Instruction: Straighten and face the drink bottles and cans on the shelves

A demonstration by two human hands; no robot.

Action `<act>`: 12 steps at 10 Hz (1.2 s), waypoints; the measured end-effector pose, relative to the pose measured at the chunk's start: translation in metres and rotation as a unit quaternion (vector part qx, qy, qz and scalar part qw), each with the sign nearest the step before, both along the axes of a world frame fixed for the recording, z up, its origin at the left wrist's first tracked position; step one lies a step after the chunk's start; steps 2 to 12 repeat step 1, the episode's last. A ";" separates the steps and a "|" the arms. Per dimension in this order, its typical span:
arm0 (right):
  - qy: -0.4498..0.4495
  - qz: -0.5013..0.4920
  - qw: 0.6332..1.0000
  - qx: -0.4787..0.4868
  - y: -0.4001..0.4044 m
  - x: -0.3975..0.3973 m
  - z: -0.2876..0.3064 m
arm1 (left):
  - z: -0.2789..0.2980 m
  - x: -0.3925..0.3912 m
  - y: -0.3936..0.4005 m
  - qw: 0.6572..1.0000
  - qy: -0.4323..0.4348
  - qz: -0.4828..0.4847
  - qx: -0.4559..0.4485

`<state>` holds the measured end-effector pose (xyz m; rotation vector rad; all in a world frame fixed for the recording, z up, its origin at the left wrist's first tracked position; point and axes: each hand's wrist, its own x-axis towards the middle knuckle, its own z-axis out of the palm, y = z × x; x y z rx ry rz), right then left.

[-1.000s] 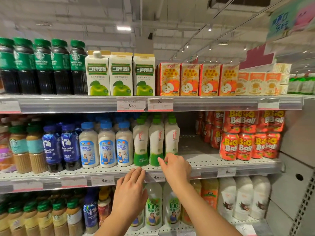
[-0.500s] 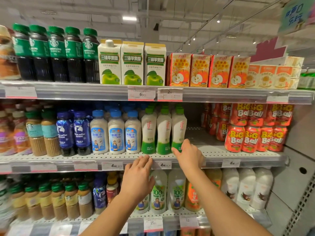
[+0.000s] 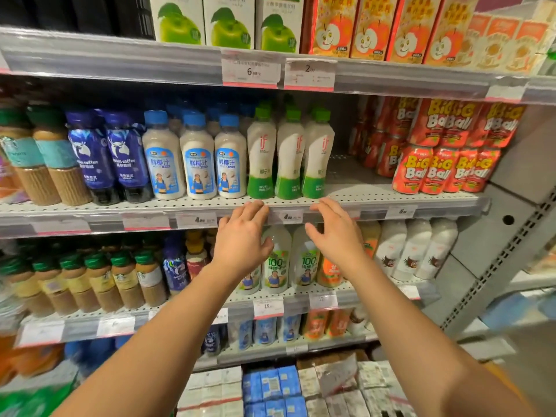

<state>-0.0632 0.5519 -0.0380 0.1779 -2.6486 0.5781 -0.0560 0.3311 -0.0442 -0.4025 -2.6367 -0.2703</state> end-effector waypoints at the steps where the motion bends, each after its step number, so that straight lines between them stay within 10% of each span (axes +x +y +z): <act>1: -0.003 0.013 1.000 -0.006 0.003 0.021 -0.008 | -0.001 0.005 -0.001 1.000 0.014 -0.023 0.016; 12: -0.003 0.013 1.000 -0.006 0.003 0.021 -0.008 | -0.001 0.005 -0.001 1.000 0.014 -0.023 0.016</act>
